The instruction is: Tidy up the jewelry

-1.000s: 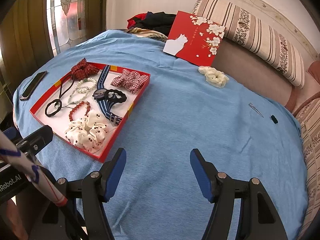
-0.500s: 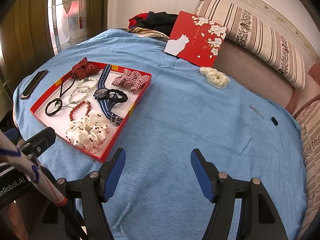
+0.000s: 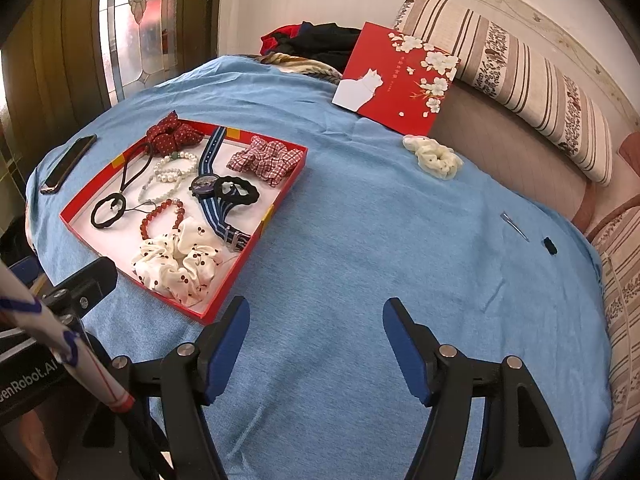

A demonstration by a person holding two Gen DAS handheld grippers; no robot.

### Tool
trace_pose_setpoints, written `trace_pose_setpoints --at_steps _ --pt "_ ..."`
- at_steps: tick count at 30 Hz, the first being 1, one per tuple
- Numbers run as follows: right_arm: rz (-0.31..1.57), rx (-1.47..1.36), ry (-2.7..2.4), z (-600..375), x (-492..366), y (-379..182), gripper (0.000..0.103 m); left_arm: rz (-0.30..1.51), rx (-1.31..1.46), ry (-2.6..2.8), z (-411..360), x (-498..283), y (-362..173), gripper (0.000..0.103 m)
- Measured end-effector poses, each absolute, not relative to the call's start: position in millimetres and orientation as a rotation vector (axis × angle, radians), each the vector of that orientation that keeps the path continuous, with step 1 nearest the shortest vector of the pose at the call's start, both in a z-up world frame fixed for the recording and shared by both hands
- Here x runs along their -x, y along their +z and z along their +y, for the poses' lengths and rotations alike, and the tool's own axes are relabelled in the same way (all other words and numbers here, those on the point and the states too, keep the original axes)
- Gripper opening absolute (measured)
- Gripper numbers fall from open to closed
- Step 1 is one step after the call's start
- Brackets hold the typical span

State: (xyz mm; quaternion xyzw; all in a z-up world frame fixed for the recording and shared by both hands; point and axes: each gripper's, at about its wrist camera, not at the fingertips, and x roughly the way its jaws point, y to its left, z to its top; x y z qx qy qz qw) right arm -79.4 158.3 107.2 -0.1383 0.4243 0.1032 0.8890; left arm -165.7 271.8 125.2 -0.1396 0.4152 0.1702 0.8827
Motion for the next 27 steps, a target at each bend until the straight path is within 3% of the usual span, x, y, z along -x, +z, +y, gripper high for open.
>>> trace_pose_setpoints --at_steps 27 --pt "0.891 0.301 0.225 161.1 74.9 103.3 0.075 0.865 0.326 0.383 279.6 168.9 126.1 0.103"
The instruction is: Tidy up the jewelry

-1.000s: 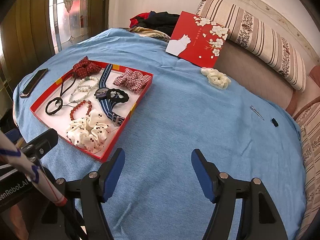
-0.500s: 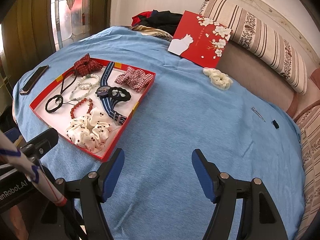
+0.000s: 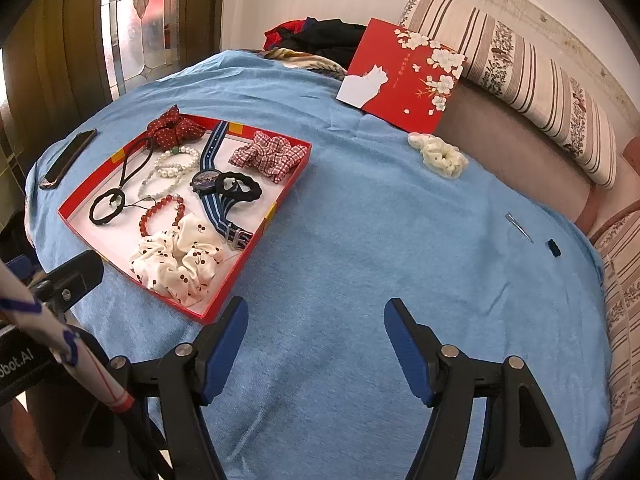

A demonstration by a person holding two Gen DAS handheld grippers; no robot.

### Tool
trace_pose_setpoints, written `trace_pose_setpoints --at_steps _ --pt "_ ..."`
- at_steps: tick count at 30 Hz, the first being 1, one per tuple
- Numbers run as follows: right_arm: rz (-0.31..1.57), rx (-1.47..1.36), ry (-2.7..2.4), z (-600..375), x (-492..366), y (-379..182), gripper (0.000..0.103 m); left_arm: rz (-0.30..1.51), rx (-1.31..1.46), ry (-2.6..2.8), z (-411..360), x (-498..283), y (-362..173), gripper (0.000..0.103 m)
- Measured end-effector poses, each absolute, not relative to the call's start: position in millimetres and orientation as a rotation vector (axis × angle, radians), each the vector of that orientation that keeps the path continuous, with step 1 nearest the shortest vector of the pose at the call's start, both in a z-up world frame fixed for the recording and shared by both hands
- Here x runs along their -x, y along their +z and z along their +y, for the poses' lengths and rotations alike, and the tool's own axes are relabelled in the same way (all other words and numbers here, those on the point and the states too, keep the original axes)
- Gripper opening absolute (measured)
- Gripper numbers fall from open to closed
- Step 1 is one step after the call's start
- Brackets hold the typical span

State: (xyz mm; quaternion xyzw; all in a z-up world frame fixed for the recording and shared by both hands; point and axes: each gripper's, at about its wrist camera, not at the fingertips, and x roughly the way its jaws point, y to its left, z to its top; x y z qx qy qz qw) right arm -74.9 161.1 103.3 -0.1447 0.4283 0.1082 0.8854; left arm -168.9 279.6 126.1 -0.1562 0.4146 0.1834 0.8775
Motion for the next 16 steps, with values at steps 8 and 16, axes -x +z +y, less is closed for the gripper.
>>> trace_pose_setpoints --at_steps 8,16 --pt "0.874 0.286 0.236 155.8 79.1 108.9 0.076 0.862 0.321 0.397 276.0 174.1 133.7 0.103" --pt "0.862 0.254 0.252 141.9 85.7 112.8 0.077 0.839 0.31 0.452 267.5 183.0 146.0 0.103"
